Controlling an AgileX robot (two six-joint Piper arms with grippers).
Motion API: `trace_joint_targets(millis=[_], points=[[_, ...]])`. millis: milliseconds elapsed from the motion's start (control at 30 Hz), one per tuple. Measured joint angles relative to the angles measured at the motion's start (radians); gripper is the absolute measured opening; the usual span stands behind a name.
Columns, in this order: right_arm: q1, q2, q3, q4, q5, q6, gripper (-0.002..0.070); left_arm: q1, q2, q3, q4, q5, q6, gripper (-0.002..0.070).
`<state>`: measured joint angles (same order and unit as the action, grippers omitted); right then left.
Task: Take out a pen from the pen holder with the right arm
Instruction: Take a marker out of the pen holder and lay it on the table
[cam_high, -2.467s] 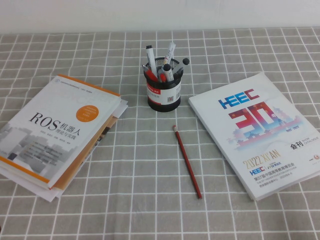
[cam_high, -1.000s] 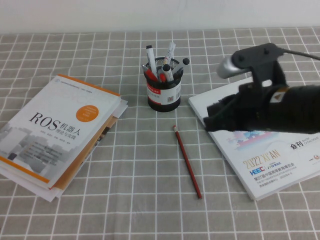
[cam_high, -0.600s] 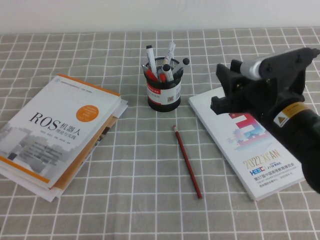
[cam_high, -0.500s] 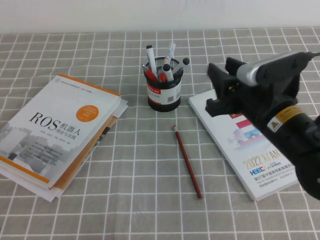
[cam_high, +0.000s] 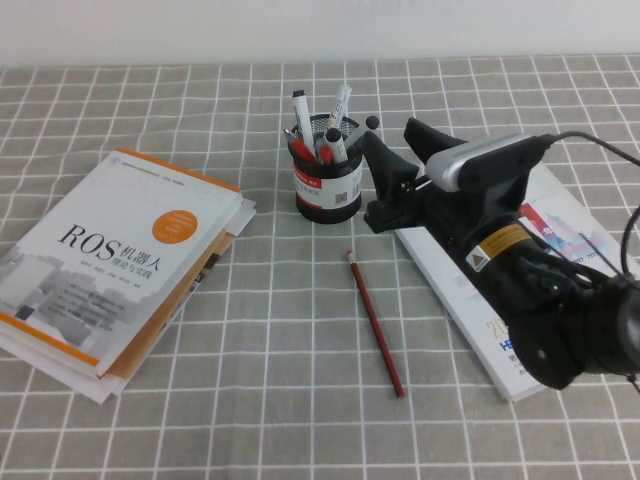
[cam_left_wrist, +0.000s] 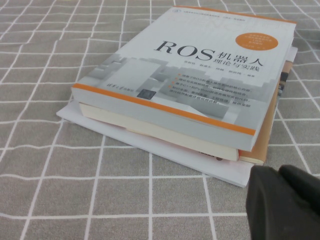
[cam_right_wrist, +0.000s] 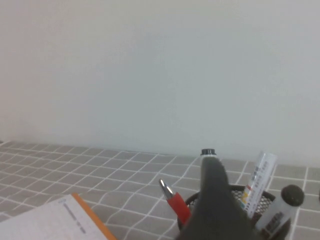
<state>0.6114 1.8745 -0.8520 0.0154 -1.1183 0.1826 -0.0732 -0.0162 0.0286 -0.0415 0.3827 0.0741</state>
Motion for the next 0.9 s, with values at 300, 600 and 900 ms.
trace_joint_targets(millis=[300, 600, 900], points=[[0.0, 0.117, -0.13, 0.04, -0.007, 0.0, 0.037, 0.0, 0.0, 0.0, 0.0, 0.0, 0.0, -0.0003], [0.001, 0.191, -0.265, 0.133, 0.065, 0.003, 0.0371, 0.0, 0.0, 0.0, 0.0, 0.0, 0.0, -0.0003], [0.002, 0.243, -0.338, 0.18, 0.132, 0.003, 0.037, 0.0, 0.0, 0.0, 0.0, 0.0, 0.0, -0.0003]])
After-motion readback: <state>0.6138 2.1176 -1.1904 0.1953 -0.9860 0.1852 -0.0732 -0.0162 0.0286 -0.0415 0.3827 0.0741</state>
